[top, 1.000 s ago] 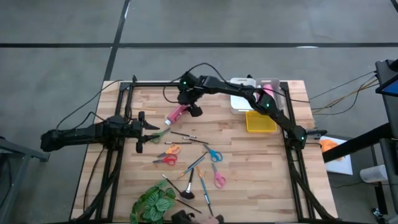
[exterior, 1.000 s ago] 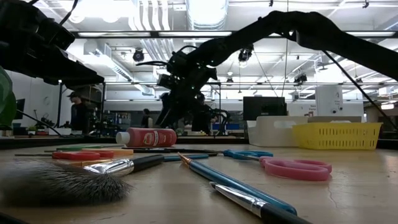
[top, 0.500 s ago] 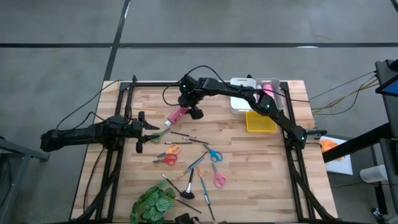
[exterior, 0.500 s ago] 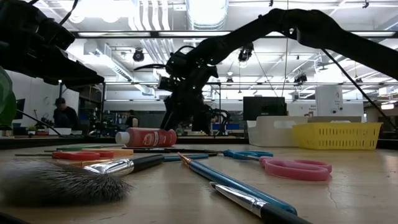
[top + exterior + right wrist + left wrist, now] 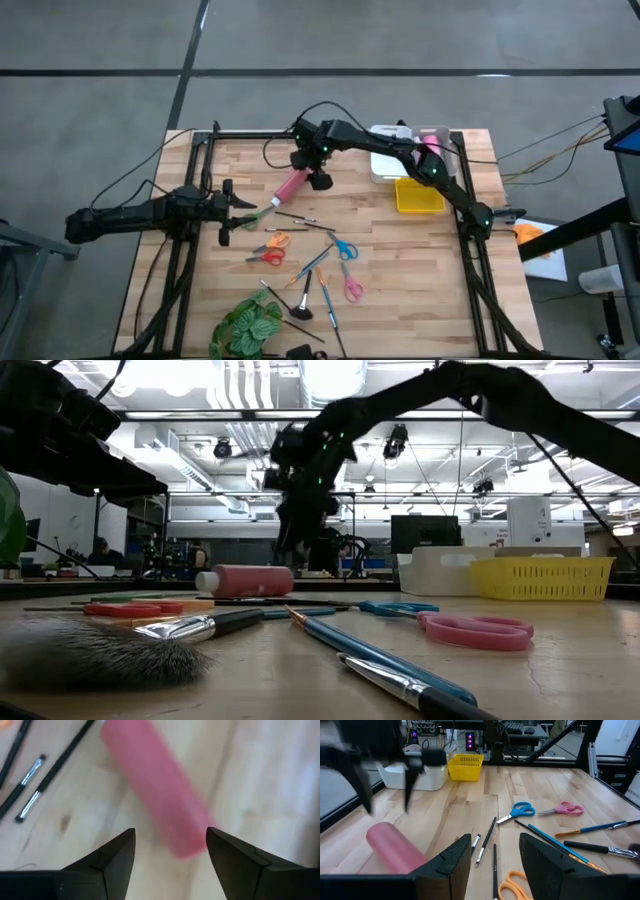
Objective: Pick & Place Paint Supplies
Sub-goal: Put the red paint bottle into the gray bin
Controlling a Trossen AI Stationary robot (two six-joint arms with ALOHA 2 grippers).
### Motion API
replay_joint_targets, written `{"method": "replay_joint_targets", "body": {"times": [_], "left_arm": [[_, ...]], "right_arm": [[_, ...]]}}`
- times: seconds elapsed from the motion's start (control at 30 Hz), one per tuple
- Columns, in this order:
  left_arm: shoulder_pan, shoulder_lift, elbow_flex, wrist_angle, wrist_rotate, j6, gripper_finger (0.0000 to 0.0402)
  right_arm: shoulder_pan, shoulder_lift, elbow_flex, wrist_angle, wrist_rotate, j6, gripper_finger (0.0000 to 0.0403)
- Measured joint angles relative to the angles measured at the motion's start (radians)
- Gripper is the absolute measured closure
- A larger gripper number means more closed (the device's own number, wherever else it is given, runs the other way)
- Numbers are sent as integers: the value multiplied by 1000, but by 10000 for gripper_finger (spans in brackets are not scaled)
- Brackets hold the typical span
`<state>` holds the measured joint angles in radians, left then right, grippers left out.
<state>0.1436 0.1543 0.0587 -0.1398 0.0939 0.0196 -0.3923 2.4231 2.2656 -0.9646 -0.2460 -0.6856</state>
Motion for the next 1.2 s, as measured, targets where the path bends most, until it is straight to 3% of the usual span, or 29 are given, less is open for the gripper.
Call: {"method": "replay_joint_targets", "body": {"times": [0.37,0.67,1.2], "left_arm": [[0,0,0,0,0,0,232],[0,0,0,0,0,0,232],[0,0,0,0,0,0,232]], "right_arm": [[12,33,11,82,7,-52,162],[26,84,5,116,10,-3,162],[30,70,3,38,41,52,162]]}}
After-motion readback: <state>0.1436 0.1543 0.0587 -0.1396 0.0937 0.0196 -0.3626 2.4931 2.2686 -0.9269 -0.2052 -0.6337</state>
